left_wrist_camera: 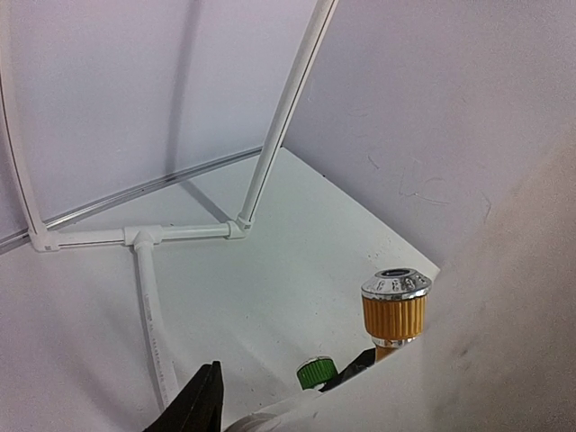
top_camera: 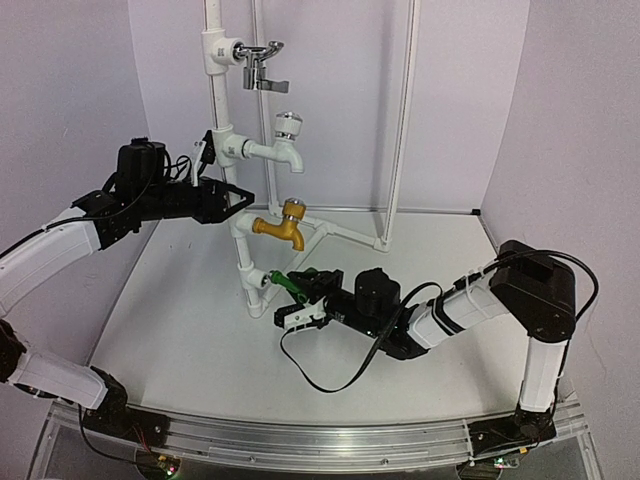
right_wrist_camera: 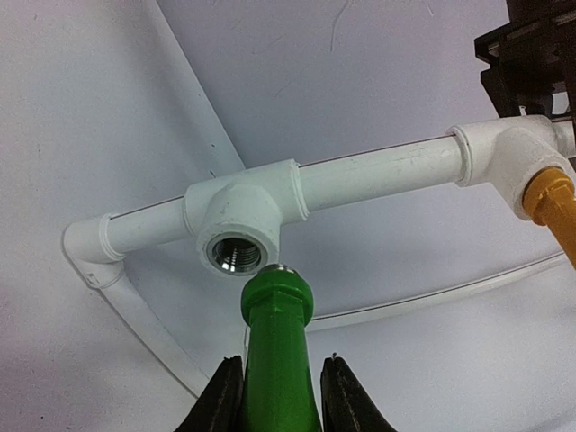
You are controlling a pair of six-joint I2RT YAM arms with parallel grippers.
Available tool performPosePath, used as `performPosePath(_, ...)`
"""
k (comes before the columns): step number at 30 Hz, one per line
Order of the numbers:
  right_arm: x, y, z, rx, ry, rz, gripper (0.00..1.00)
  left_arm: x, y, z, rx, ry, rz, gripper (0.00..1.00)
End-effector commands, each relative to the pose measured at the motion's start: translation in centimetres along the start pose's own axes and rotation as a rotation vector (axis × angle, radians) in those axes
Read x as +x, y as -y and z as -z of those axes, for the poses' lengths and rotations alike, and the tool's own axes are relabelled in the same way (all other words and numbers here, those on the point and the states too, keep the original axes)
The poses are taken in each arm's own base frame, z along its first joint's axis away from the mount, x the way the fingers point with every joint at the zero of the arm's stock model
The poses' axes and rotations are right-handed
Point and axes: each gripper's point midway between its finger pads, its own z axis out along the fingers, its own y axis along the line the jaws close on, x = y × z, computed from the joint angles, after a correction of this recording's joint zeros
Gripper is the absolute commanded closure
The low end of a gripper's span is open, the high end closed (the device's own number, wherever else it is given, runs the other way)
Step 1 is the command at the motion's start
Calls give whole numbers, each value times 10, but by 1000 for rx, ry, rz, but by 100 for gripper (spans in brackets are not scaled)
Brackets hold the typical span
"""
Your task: Install the water faucets
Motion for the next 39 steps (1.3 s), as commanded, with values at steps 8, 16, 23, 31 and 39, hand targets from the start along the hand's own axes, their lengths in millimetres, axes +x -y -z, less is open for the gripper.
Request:
performPosePath(8,-13,20,-7,83,73,-40,100,21,16,4,73,-109,40,100)
performPosePath(16,-10,14,-11,83,72,-50,100,25,18,3,92,-122,38,100)
performPosePath(23,-13,18,-15,99,99,-76,100,26,20,4,103,-124,44,100)
performPosePath(31,-11,15,-19,93,115,-82,100,27,22,4,113,-129,49,100)
performPosePath(39,-5,11,-19,92,106,-98,100,27,23,5,117,-127,51,100)
